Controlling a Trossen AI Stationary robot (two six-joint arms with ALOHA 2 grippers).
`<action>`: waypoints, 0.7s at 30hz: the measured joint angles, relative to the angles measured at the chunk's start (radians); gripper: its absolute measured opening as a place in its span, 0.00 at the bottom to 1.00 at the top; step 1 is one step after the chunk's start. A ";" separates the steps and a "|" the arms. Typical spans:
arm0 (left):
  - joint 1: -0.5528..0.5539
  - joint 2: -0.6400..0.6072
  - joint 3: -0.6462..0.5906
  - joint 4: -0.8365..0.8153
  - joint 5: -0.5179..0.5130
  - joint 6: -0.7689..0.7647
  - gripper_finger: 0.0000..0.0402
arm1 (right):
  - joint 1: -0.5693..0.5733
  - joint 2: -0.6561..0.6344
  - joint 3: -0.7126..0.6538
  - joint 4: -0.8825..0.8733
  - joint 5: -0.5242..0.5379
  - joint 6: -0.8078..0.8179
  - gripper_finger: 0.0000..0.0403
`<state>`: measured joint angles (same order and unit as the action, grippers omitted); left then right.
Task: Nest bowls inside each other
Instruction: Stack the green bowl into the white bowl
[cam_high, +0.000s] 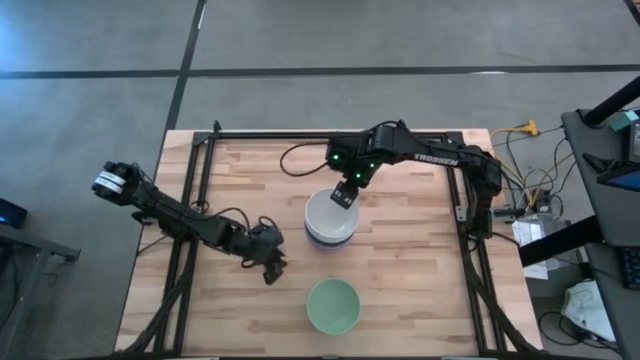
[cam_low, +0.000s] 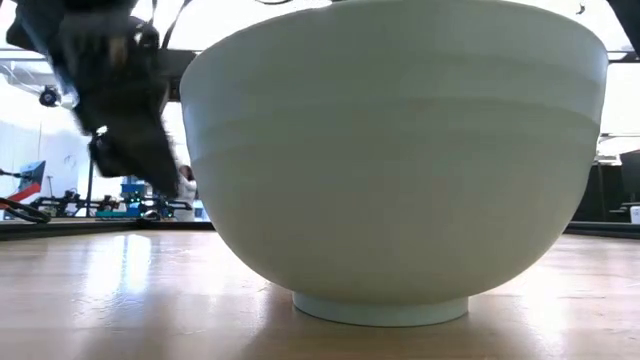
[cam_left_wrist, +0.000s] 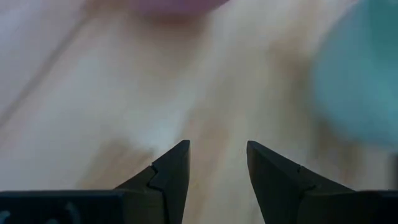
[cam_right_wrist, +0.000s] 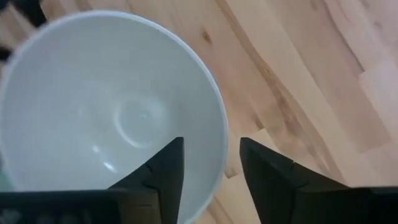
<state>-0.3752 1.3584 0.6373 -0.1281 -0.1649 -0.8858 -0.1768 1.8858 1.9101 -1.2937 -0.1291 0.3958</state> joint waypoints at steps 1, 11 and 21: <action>0.000 -0.001 0.000 0.051 0.008 -0.001 0.36 | 0.000 -0.006 0.009 -0.005 0.000 0.000 0.38; -0.011 0.013 0.027 0.417 0.082 -0.442 0.36 | 0.076 -0.246 -0.010 -0.042 0.137 0.010 0.34; -0.035 0.147 0.265 0.081 0.146 -0.541 0.27 | 0.208 -0.555 -0.116 -0.042 0.455 0.131 0.28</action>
<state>-0.4107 1.5059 0.9027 -0.0475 -0.0185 -1.4269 0.0315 1.3303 1.7943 -1.3357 0.3260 0.5264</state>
